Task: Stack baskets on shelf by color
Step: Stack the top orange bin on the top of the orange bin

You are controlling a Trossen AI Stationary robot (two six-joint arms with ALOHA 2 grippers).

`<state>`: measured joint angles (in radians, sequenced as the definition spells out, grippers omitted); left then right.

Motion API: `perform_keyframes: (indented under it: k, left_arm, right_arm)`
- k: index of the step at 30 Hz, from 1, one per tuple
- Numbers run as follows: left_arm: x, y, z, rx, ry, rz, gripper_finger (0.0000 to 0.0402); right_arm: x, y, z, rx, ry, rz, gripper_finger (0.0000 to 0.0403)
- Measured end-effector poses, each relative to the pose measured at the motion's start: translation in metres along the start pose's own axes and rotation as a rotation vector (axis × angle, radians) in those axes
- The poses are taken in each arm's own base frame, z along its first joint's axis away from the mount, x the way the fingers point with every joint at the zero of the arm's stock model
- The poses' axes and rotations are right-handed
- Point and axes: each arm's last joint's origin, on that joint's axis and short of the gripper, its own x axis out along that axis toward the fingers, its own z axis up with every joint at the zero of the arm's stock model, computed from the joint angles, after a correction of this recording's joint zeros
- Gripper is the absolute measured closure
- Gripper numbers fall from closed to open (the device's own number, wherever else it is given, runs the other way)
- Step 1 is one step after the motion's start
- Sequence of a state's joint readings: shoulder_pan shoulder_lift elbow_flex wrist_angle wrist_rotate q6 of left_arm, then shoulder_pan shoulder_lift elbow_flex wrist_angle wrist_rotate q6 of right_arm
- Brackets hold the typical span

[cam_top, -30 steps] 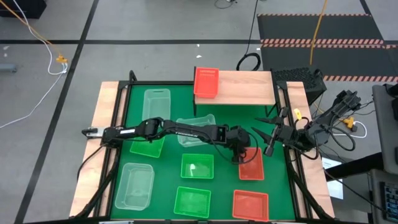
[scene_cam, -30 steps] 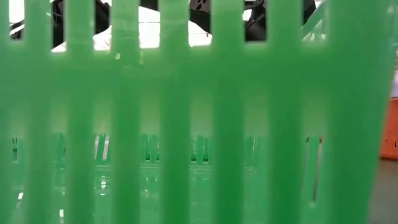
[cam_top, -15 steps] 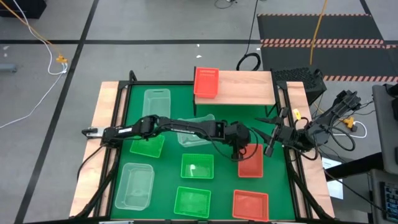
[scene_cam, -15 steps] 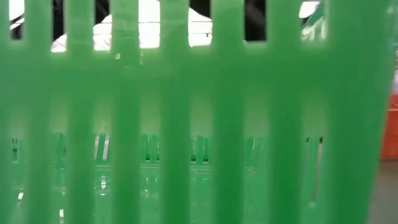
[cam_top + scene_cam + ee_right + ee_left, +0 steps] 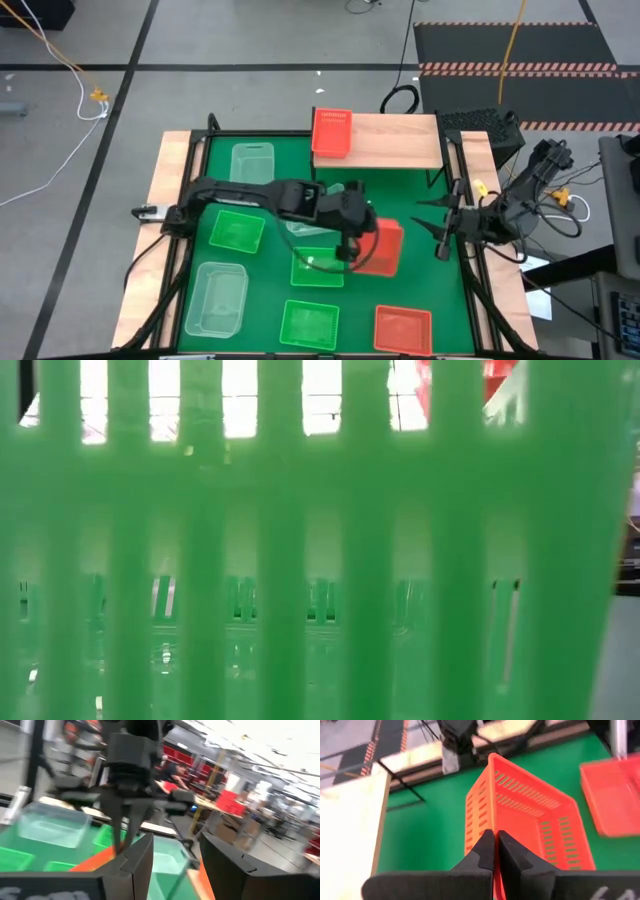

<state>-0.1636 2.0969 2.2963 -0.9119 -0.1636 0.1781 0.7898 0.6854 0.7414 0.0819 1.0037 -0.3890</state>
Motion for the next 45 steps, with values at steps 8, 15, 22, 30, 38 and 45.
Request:
perform_keyframes:
  k: [8, 15, 22, 30, 38, 45]
  left_arm:
    - [-0.014, -0.007, -0.002, -0.051, 0.059, 0.096, 0.0395]
    - [-0.02, 0.018, -0.008, -0.246, 0.072, 0.147, 0.0397]
    - [-0.037, 0.069, -0.013, -0.538, 0.008, 0.255, 0.0395]
    - [-0.039, 0.075, -0.014, -0.545, 0.002, 0.135, 0.0394]
    - [-0.041, 0.07, -0.012, -0.525, -0.005, 0.033, 0.0392]
    - [-0.044, 0.068, -0.011, -0.528, -0.012, -0.044, 0.0391]
  right_arm:
    - [0.007, 0.018, -0.007, -0.108, 0.013, 0.127, 0.0248]
    - [0.017, 0.037, -0.018, -0.372, 0.062, 0.189, 0.0248]
    - [0.031, 0.071, -0.034, -0.555, 0.063, 0.426, 0.0248]
    - [0.049, 0.07, -0.044, -0.657, 0.213, 0.136, 0.0248]
    - [0.051, 0.069, -0.052, -0.628, 0.255, 0.184, 0.0248]
    - [0.056, 0.061, -0.063, -0.631, 0.34, 0.188, 0.0258]
